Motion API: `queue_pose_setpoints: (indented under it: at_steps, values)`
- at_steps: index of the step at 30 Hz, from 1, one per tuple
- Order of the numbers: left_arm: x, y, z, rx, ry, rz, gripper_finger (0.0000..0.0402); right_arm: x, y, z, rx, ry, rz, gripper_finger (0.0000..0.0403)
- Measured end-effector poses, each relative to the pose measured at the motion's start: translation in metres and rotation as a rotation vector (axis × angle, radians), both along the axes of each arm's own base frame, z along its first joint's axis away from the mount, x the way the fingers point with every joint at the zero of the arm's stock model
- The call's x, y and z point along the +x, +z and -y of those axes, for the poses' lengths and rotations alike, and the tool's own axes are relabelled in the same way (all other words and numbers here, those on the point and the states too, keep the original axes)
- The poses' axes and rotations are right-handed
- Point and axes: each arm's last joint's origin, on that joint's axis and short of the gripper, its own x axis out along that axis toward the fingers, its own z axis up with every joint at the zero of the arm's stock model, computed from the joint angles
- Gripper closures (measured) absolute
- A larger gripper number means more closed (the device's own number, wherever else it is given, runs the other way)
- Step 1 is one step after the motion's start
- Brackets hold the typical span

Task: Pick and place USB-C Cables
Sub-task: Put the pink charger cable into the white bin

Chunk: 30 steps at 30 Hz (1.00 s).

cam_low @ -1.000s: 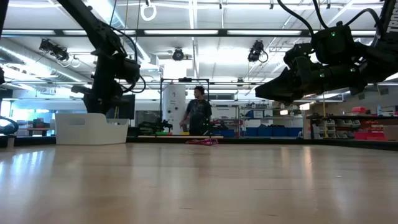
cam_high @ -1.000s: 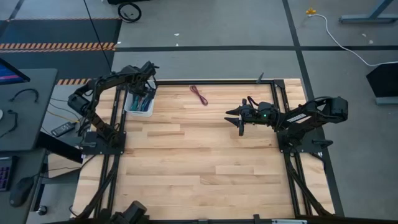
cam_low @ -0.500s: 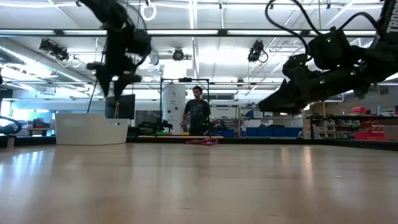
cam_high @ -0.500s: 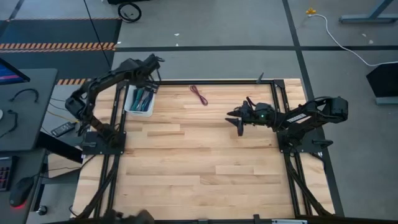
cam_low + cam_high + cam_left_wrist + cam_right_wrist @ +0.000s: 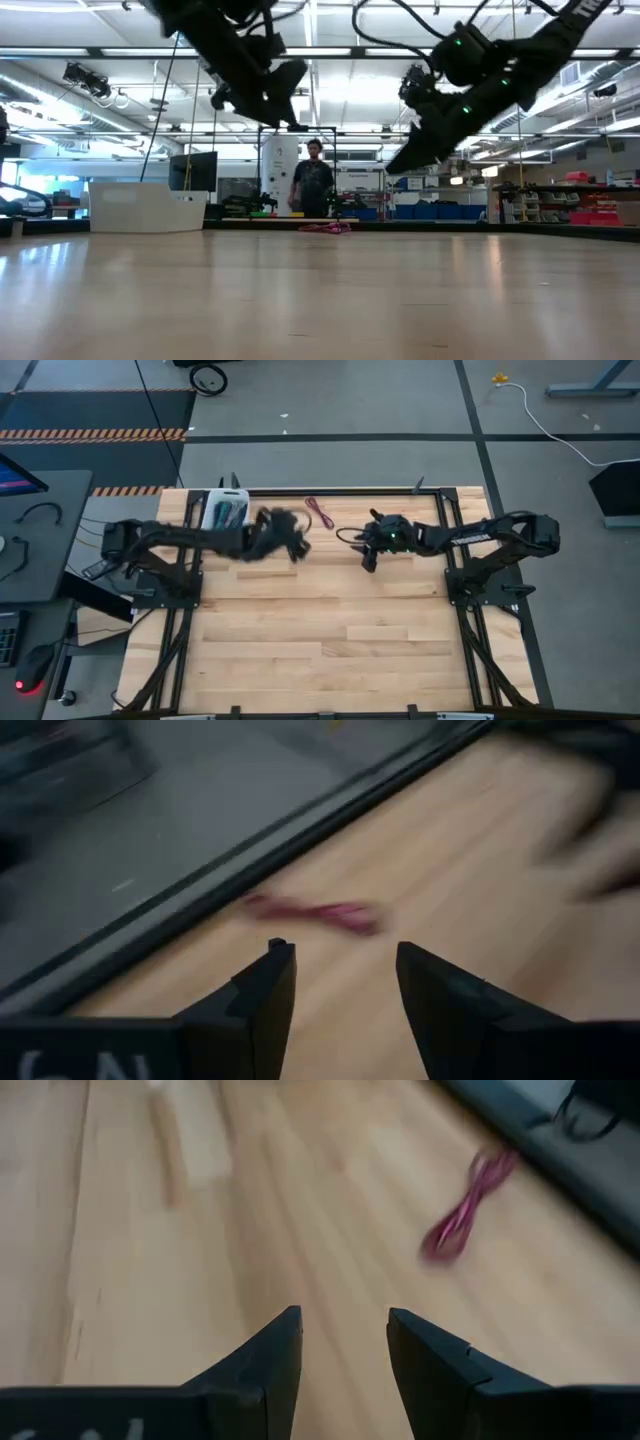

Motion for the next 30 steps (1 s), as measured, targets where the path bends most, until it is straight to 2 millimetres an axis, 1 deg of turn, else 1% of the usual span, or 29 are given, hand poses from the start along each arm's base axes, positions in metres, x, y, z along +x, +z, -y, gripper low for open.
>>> queue_pose_setpoints:
  at_steps: [3,6,8,11,15,22,26,30]
  values:
    - [0.001,-0.018,0.027,0.012,-0.083,0.165,0.0227,0.008,0.017,0.008,-0.053,0.0,0.041,0.0243]
    - [-0.007,-0.036,0.045,0.005,-0.137,0.281,0.023,0.013,0.03,0.016,-0.086,-0.006,0.07,0.0239]
    - [-0.014,-0.046,0.053,-0.009,-0.149,0.348,0.023,0.018,0.036,0.022,-0.099,-0.005,0.086,0.0234]
    - [-0.024,-0.057,0.062,-0.024,-0.133,0.41,0.023,0.028,0.04,0.031,-0.097,0.013,0.089,0.0223]
    - [-0.031,-0.065,0.067,-0.019,-0.074,0.423,0.023,0.048,0.036,0.046,-0.104,0.017,0.054,0.0208]
    - [-0.032,-0.064,0.072,-0.02,-0.079,0.43,0.023,0.088,0.02,0.075,-0.093,0.006,-0.022,0.0179]
    - [-0.032,-0.065,0.072,-0.02,-0.079,0.427,0.023,0.105,0.008,0.089,-0.061,-0.008,-0.085,0.0161]
    - [-0.032,-0.065,0.072,-0.02,-0.079,0.427,0.023,0.116,-0.003,0.103,-0.041,-0.032,-0.123,0.0137]
